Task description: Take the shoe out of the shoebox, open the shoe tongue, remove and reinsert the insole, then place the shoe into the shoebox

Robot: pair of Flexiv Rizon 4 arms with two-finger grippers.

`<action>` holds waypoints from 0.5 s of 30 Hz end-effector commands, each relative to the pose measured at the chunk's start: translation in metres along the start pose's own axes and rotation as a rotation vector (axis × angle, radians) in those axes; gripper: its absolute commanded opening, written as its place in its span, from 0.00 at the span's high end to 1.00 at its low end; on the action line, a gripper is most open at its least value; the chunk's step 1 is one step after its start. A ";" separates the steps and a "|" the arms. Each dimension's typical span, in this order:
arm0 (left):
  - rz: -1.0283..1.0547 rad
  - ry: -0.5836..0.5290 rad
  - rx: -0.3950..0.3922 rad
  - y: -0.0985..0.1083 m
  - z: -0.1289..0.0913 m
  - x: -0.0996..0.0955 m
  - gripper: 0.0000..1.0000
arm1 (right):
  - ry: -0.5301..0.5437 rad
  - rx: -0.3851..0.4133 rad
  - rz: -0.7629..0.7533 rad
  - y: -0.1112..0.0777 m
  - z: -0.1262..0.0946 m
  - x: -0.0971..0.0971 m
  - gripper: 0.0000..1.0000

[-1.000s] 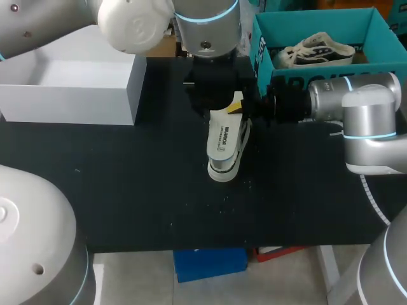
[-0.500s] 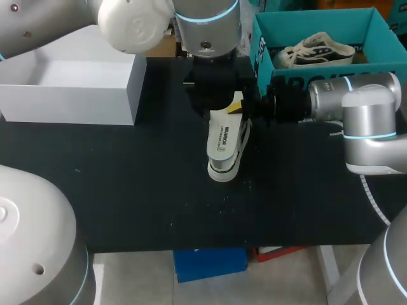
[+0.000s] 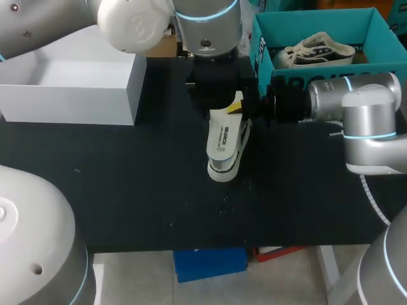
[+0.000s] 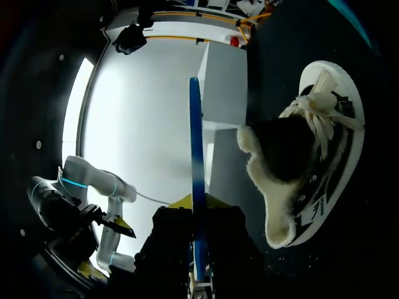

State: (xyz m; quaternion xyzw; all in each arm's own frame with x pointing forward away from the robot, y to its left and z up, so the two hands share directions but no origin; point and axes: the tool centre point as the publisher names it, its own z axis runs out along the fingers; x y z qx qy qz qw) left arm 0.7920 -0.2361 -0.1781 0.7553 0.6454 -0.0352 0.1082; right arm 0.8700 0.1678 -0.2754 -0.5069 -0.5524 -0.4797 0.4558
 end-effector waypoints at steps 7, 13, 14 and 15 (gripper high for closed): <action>-0.026 -0.454 -0.070 -0.002 0.000 0.036 0.00 | -0.002 -0.001 0.001 0.000 0.001 0.000 1.00; -0.053 -0.584 -0.010 -0.002 0.004 0.051 0.00 | -0.002 -0.001 0.001 0.000 0.001 0.000 1.00; -0.053 -0.584 -0.010 -0.002 0.004 0.051 0.00 | -0.002 -0.001 0.001 0.000 0.001 0.000 1.00; -0.053 -0.584 -0.010 -0.002 0.004 0.051 0.00 | -0.002 -0.001 0.001 0.000 0.001 0.000 1.00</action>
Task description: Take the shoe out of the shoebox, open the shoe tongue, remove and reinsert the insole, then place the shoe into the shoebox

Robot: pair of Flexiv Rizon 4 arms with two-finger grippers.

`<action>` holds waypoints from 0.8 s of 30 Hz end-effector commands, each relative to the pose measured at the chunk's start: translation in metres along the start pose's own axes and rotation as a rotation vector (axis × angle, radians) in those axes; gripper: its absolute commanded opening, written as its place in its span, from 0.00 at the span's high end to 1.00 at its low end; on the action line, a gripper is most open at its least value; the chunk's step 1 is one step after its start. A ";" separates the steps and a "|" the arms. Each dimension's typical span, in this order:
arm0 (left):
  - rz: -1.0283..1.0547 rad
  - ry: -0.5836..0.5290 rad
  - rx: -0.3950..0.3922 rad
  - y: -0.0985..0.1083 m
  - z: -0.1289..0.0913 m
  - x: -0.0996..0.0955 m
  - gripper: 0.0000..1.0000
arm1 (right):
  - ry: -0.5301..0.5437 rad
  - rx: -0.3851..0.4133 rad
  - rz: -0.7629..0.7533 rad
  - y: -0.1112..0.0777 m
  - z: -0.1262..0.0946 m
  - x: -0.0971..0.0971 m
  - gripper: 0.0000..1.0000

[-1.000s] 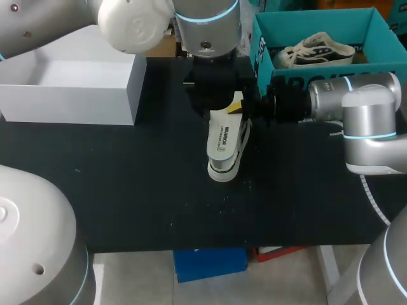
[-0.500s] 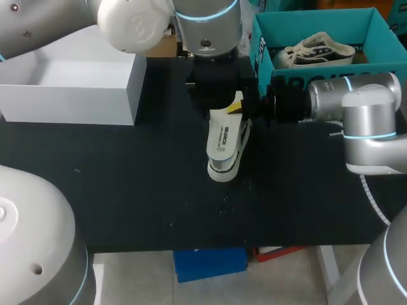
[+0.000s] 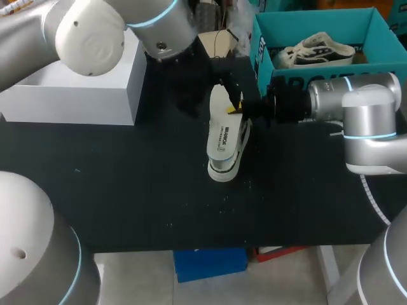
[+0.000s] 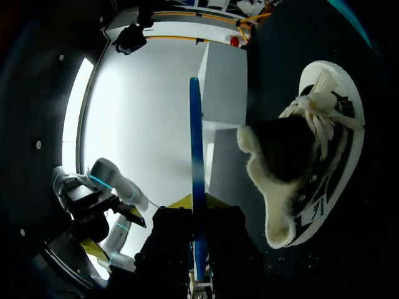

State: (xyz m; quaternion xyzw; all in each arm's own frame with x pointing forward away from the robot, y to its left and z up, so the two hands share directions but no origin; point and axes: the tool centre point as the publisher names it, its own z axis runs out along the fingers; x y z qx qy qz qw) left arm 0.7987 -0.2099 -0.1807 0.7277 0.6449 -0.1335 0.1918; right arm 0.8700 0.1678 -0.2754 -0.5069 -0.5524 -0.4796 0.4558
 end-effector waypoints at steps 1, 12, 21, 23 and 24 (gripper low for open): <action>-0.004 -0.325 0.003 -0.003 0.000 0.025 0.00 | -0.002 -0.001 0.001 0.000 0.001 0.000 1.00; -0.009 -0.449 0.080 -0.004 0.000 0.022 0.00 | -0.002 -0.001 0.001 0.000 0.001 0.000 1.00; 0.069 -0.966 0.143 -0.005 0.000 0.036 0.00 | -0.002 -0.001 0.001 0.000 0.001 0.000 1.00; 0.064 -0.981 0.141 -0.007 0.001 0.038 0.00 | -0.002 -0.001 0.001 0.000 0.001 0.000 1.00; 0.064 -0.981 0.141 -0.007 0.001 0.038 0.00 | -0.002 -0.001 0.001 0.000 0.001 0.000 1.00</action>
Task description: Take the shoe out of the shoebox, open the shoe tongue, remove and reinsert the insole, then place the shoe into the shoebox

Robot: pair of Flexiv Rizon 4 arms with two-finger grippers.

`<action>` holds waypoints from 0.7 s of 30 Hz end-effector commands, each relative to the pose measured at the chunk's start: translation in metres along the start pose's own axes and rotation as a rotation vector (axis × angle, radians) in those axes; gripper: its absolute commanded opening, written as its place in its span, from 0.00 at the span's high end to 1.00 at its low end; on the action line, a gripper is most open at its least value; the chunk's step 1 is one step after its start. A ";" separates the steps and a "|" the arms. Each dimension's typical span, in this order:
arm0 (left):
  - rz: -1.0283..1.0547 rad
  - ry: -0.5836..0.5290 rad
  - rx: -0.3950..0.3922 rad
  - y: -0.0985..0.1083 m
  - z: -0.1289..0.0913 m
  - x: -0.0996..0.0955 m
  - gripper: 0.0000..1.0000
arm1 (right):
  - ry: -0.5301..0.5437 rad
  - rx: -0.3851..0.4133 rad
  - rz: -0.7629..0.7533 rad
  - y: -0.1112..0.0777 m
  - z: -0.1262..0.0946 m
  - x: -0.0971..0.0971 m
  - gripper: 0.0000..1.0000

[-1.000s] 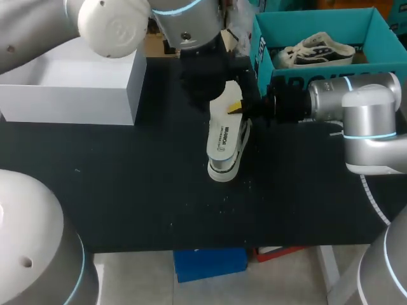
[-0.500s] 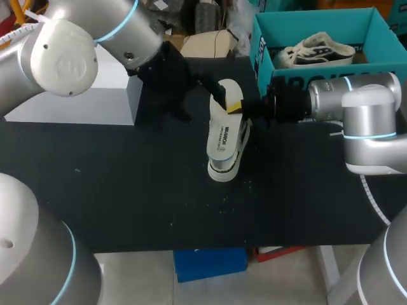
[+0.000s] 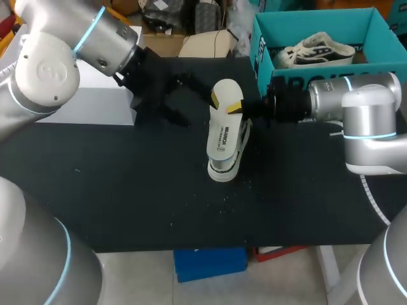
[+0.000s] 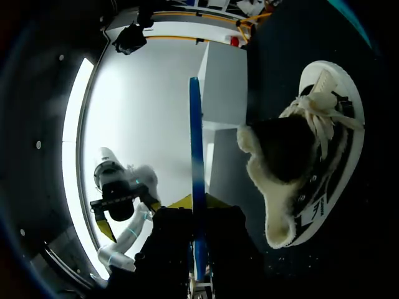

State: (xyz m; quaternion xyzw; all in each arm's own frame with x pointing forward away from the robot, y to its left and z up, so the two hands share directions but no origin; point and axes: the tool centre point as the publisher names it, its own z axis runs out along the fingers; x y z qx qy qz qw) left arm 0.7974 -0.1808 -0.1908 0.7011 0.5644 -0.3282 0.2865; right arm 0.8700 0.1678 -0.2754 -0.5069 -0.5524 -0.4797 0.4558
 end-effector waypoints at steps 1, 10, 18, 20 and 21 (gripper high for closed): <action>0.060 -0.531 0.021 -0.002 0.001 0.009 0.00 | -0.002 -0.001 0.001 0.000 0.001 0.000 1.00; 0.060 -0.531 0.021 -0.002 0.001 0.009 0.00 | -0.002 -0.001 0.001 0.000 0.001 0.000 1.00; 0.039 -0.541 -0.150 -0.004 0.004 0.027 0.00 | -0.002 -0.001 0.001 0.000 0.001 0.000 1.00; 0.036 -0.563 -0.180 -0.005 0.004 0.031 0.00 | -0.002 -0.001 0.001 0.000 0.001 0.000 1.00; 0.034 -0.564 -0.187 -0.005 0.004 0.033 0.00 | -0.002 -0.001 0.001 0.000 0.001 0.000 1.00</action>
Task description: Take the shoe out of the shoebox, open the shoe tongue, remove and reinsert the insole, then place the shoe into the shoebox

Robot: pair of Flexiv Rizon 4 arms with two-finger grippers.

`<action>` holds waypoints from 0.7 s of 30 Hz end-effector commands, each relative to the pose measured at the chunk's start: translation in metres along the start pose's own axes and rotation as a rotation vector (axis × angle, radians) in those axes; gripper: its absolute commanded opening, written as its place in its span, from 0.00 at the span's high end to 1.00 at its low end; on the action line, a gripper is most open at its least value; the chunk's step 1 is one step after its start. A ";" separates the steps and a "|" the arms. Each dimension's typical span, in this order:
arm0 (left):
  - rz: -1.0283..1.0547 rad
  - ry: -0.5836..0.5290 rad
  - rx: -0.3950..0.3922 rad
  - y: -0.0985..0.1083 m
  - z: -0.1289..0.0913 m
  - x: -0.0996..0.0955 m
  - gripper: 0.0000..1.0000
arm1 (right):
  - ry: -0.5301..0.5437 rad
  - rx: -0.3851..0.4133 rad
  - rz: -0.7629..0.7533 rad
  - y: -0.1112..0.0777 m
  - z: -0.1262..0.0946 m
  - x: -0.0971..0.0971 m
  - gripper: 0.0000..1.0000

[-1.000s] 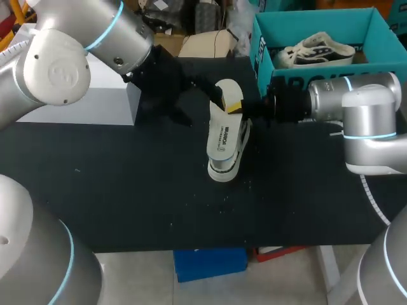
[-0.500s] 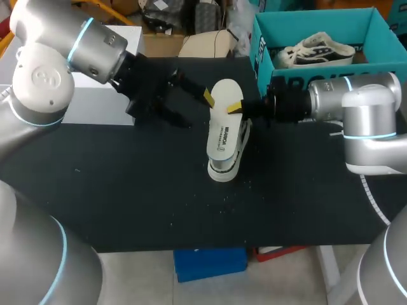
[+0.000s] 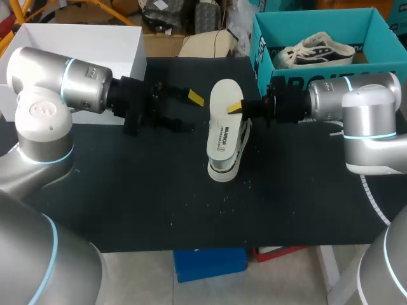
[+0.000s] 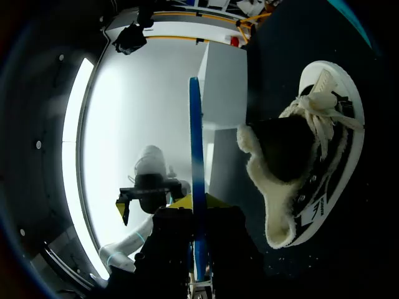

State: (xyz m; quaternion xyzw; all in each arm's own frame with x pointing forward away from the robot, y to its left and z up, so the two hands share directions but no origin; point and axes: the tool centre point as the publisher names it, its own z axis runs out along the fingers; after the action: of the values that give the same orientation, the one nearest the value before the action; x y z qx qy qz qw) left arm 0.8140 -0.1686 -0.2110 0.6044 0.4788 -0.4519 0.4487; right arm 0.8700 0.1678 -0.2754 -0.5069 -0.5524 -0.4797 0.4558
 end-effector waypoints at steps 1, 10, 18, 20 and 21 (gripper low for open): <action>0.005 -0.095 -0.109 -0.019 -0.003 0.007 0.00 | -0.002 -0.001 0.001 0.000 0.001 0.000 1.00; -0.038 -0.003 -0.218 -0.018 -0.008 0.022 0.00 | -0.002 -0.001 0.001 0.000 0.001 0.000 1.00; -0.070 -0.042 -0.258 -0.009 -0.009 0.045 0.00 | -0.002 -0.001 0.001 0.000 0.001 0.000 1.00; -0.068 -0.047 -0.262 -0.004 -0.006 0.052 0.00 | -0.002 -0.001 0.001 0.000 0.001 0.000 1.00; -0.069 -0.058 -0.267 -0.002 -0.004 0.056 0.00 | -0.002 -0.001 0.001 0.000 0.001 0.000 1.00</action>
State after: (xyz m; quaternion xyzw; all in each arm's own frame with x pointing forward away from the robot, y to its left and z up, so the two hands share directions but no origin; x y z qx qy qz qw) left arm 0.8153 -0.1462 -0.2524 0.5201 0.5455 -0.4169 0.5080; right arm 0.8700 0.1678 -0.2754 -0.5069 -0.5524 -0.4797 0.4558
